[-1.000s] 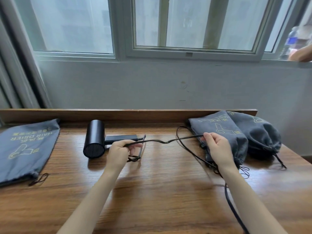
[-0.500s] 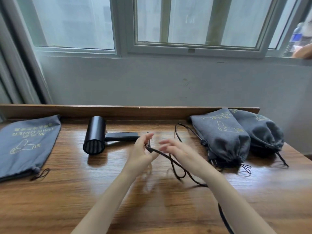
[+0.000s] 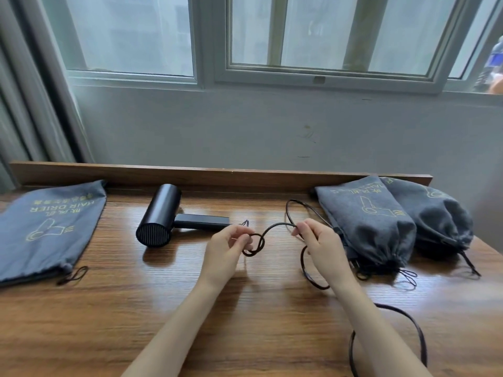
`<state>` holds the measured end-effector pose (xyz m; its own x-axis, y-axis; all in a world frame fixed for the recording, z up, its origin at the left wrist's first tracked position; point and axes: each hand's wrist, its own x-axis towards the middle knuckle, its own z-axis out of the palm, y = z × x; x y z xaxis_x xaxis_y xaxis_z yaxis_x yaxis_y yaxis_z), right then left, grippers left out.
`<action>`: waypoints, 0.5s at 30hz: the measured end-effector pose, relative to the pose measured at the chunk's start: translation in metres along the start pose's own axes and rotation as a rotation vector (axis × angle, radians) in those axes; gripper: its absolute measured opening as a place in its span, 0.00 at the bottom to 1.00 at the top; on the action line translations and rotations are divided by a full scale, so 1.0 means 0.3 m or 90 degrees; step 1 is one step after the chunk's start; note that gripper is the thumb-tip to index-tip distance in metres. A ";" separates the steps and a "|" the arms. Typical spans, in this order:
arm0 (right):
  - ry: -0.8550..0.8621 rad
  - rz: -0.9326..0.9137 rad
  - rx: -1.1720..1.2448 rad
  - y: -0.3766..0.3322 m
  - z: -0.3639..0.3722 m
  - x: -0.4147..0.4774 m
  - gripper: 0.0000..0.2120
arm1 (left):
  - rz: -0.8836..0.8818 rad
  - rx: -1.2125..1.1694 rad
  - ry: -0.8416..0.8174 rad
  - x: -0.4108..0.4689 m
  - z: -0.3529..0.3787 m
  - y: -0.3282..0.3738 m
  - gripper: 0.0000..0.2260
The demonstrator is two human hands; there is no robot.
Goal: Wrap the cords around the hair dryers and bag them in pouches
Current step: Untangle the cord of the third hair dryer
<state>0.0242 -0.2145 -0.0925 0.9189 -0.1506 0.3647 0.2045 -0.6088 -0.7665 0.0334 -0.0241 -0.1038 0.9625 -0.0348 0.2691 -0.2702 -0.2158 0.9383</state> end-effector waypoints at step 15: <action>0.083 -0.180 -0.268 0.005 0.017 -0.049 0.06 | 0.074 0.177 0.010 -0.029 -0.008 0.012 0.07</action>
<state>0.0126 -0.2093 -0.1018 0.7919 -0.0141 0.6105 0.2611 -0.8960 -0.3592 0.0240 -0.0222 -0.1023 0.9245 -0.0602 0.3763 -0.3587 -0.4709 0.8060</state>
